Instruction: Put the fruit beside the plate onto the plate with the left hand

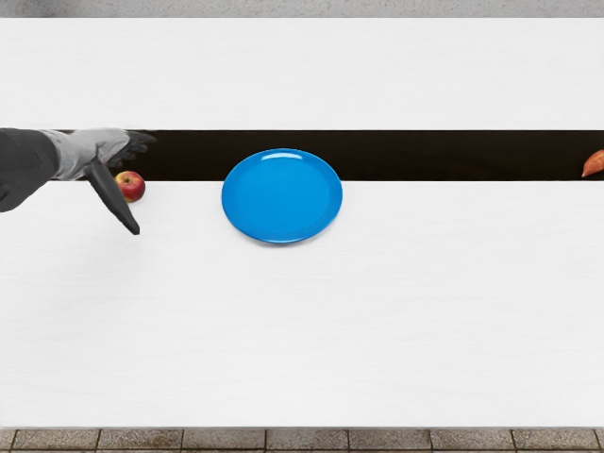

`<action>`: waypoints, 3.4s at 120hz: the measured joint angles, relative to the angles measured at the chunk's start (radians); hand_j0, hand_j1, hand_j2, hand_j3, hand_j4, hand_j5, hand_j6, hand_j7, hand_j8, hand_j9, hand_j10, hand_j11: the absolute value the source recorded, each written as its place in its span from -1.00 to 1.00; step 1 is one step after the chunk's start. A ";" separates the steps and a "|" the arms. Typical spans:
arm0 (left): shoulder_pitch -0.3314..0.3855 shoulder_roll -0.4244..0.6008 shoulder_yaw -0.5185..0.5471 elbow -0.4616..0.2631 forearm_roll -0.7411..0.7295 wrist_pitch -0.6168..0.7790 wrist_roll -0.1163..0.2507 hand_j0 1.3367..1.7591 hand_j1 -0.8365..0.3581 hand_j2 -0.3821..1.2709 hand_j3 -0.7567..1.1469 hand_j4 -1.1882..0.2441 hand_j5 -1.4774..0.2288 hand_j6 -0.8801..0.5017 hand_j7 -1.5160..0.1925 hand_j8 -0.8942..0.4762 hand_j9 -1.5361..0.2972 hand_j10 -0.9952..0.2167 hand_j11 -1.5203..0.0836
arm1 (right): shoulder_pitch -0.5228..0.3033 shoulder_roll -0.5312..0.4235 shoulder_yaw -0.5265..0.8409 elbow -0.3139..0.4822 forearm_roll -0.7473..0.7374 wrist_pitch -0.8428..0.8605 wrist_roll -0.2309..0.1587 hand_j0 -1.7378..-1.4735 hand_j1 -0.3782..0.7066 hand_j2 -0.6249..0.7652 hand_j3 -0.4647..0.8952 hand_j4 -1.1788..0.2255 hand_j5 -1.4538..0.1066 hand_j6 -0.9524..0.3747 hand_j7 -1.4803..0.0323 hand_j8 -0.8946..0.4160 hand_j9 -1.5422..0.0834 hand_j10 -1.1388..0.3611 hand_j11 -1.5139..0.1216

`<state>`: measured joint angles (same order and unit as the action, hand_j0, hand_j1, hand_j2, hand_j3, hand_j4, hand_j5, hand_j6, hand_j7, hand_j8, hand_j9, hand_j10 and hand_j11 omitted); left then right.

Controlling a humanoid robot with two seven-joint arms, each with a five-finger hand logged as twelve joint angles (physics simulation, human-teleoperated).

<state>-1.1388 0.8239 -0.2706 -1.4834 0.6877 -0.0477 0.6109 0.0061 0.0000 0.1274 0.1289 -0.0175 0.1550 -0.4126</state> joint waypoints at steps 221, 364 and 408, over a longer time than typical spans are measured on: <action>0.156 -0.276 0.076 0.382 0.465 0.309 -0.094 0.52 0.38 -0.46 -0.20 0.23 0.27 -0.18 0.31 -0.15 0.24 0.13 0.40 | 0.009 0.000 -0.001 0.000 -0.001 0.000 0.000 -0.40 -0.95 -0.10 -0.32 0.68 0.86 0.44 0.96 0.37 0.90 0.52 0.85; 0.151 -0.372 0.079 0.503 0.465 0.295 -0.085 0.52 0.09 -0.42 -0.21 0.03 0.05 -0.38 0.09 -0.35 0.04 -0.10 0.17 | 0.012 0.000 -0.002 0.000 -0.001 0.000 0.000 -0.40 -0.95 -0.10 -0.32 0.68 0.86 0.44 0.96 0.37 0.90 0.52 0.85; 0.148 -0.379 0.078 0.508 0.468 0.272 -0.081 0.52 -0.05 -0.41 -0.21 -0.08 -0.05 -0.44 -0.01 -0.40 -0.06 -0.22 0.05 | 0.012 0.000 -0.002 0.000 -0.001 0.000 0.000 -0.40 -0.95 -0.10 -0.32 0.68 0.86 0.44 0.96 0.37 0.90 0.52 0.85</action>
<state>-0.9909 0.4448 -0.1928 -0.9756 1.1552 0.2242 0.5296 0.0184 0.0000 0.1259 0.1289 -0.0184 0.1549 -0.4123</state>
